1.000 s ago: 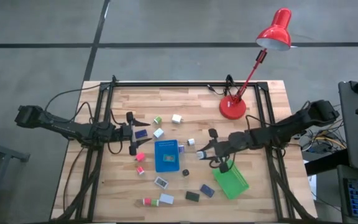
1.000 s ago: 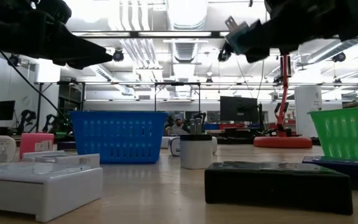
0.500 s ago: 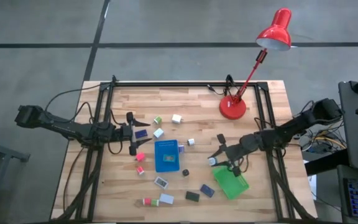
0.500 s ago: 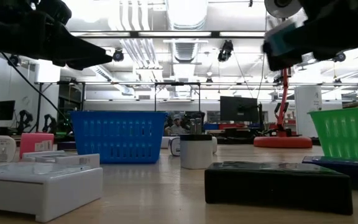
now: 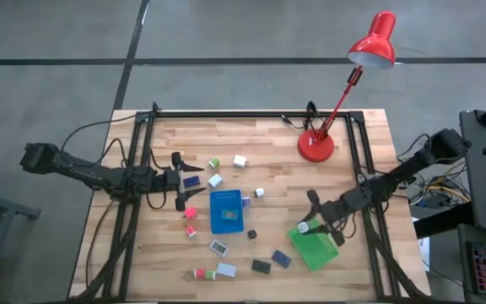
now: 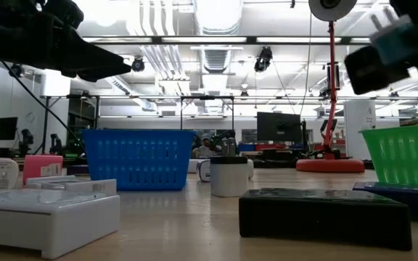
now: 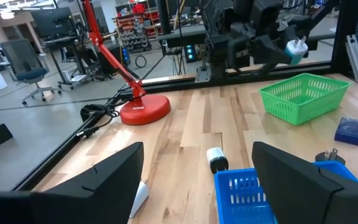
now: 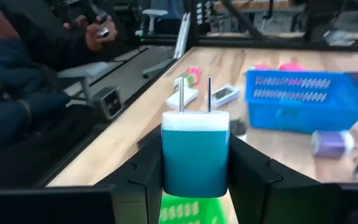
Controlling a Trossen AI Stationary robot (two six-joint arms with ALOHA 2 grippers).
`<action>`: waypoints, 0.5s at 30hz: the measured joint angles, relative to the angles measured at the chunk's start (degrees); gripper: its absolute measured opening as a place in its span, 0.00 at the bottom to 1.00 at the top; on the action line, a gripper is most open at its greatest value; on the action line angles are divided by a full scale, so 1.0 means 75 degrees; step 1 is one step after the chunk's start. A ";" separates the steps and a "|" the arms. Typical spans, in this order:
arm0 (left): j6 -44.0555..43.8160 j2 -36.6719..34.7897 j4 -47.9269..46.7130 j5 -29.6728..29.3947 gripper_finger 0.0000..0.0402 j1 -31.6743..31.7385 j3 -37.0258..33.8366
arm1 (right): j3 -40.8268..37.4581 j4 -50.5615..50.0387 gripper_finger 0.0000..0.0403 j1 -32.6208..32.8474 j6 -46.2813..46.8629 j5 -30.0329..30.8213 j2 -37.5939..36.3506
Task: Pick & Place Office items
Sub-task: Put the blue charger adapter into the green bin
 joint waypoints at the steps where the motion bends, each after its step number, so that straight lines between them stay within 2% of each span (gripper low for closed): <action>1: 0.0000 0.0000 0.0000 0.0000 0.76 0.0000 0.0000 | -0.0029 0.0019 0.31 0.0087 0.0097 0.0035 0.0015; 15: -0.0105 0.0000 -0.0001 -0.0003 0.76 0.0000 0.0000 | -0.0015 -0.0590 0.31 0.1308 0.1317 0.1424 0.0311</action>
